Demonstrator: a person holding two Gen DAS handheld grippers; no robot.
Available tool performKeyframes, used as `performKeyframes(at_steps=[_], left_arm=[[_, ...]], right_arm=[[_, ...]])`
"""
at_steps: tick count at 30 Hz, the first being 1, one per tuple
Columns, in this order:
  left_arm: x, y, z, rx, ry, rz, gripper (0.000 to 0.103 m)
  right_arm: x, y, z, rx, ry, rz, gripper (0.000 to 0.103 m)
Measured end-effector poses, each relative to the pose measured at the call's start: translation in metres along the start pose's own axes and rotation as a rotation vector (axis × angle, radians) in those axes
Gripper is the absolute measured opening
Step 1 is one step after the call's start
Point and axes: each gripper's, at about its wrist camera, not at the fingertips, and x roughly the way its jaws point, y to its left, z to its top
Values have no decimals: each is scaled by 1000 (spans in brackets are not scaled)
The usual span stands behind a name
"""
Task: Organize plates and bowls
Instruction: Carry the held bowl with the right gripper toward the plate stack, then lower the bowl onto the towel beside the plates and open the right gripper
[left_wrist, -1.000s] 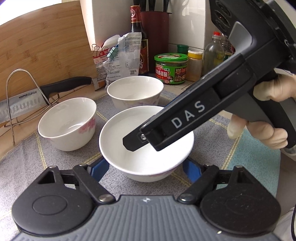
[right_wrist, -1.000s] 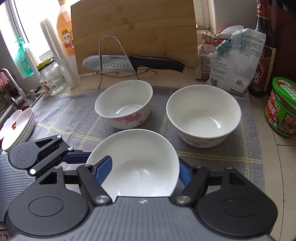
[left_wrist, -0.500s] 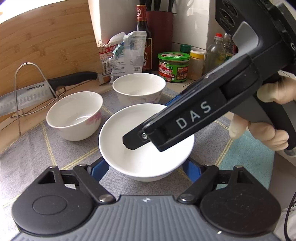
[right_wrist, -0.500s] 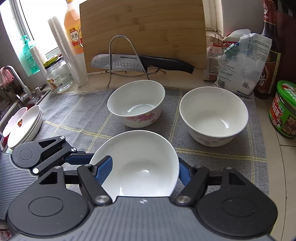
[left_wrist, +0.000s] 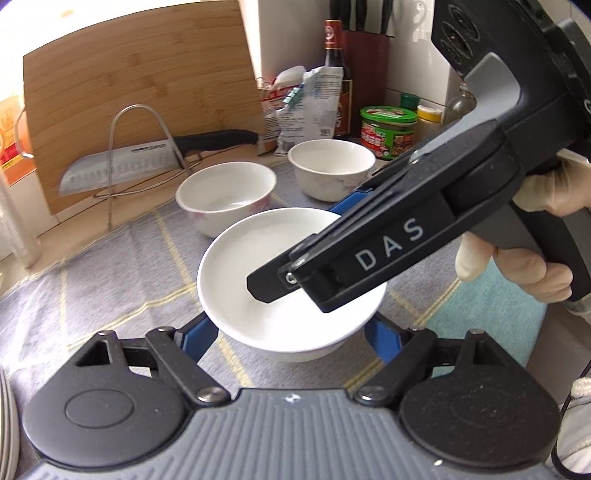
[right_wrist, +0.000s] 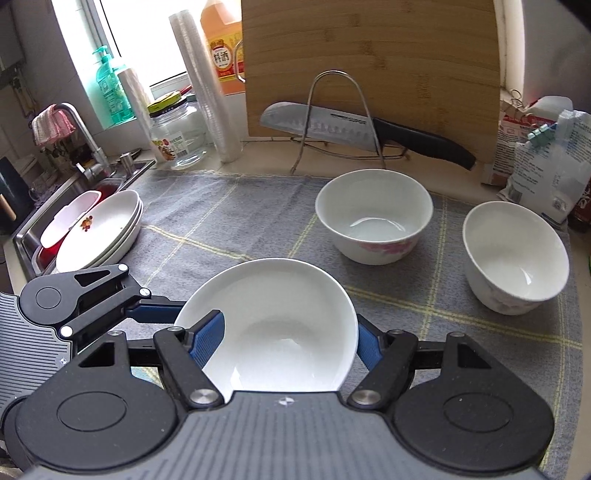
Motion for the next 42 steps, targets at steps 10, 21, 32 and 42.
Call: performKeyframes(at_steps=[10, 21, 32, 42], left_arm=[[-28, 28, -24, -50, 17, 67, 85], [-38, 63, -46, -83, 45, 95, 85], [-42, 78, -54, -93, 61, 91, 85], [-40, 79, -53, -90, 62, 88, 86]], right_arm=[[26, 47, 14, -70, 23, 63, 79], [60, 84, 24, -91, 56, 91, 79], [81, 101, 26, -91, 85, 87, 79], [86, 101, 26, -82, 89, 86, 79]])
